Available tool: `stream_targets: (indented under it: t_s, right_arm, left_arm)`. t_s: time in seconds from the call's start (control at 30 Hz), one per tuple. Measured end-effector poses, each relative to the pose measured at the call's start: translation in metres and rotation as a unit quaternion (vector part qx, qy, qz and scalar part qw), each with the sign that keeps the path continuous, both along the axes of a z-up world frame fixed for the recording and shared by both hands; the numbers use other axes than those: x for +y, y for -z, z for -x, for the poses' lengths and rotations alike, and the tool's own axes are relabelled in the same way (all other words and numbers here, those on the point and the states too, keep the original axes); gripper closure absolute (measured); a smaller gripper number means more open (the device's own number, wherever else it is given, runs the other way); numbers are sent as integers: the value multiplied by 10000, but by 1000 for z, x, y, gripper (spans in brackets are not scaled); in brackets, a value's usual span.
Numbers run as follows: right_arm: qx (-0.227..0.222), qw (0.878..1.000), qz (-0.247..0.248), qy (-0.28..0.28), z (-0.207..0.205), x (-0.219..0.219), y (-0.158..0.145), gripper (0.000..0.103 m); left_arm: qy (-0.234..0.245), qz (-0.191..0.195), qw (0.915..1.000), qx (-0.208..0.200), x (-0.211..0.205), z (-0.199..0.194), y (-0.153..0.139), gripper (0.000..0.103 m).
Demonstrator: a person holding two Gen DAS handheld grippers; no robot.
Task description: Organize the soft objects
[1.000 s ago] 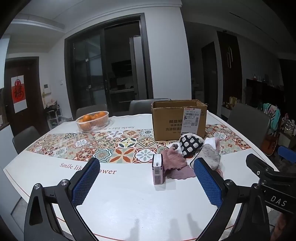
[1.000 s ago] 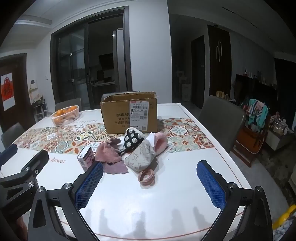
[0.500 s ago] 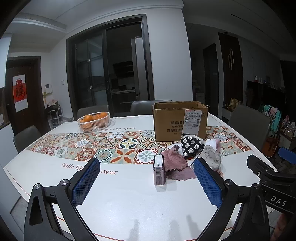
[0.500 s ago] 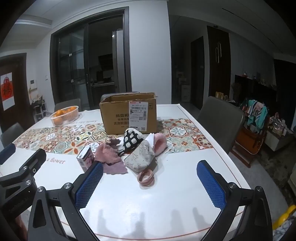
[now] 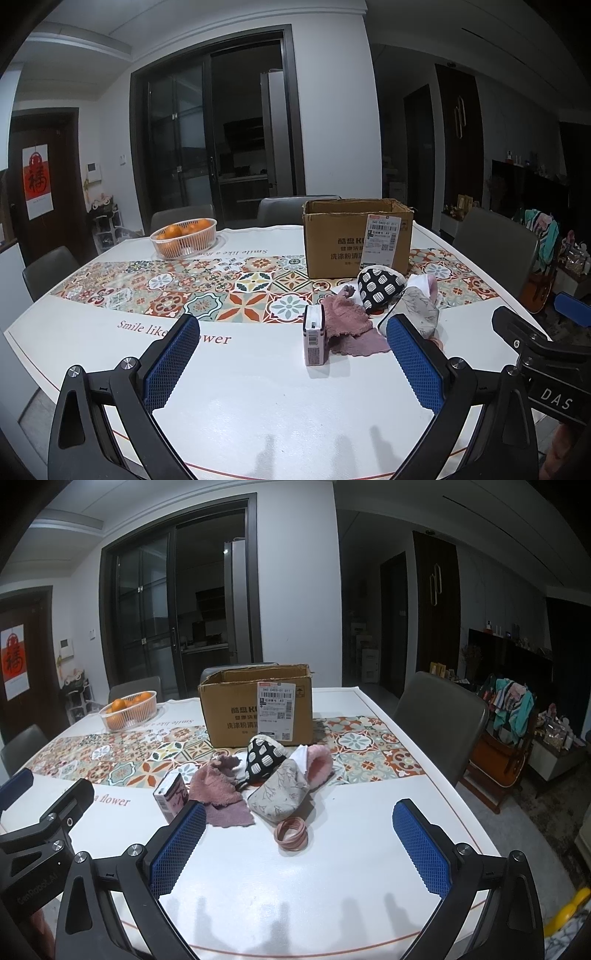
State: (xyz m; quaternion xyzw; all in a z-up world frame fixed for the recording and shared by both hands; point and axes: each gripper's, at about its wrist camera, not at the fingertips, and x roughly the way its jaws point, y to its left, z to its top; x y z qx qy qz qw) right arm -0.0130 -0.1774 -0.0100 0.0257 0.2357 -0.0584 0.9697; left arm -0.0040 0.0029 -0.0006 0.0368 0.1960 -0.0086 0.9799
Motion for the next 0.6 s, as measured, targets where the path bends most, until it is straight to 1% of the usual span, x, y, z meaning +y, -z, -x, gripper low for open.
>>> stream_targets:
  t_s: [0.6]
  right_arm:
    - [-2, 10000, 8, 0, 0, -1, 0, 0]
  left_arm:
    - [19, 25, 10000, 26, 1, -2, 3, 0]
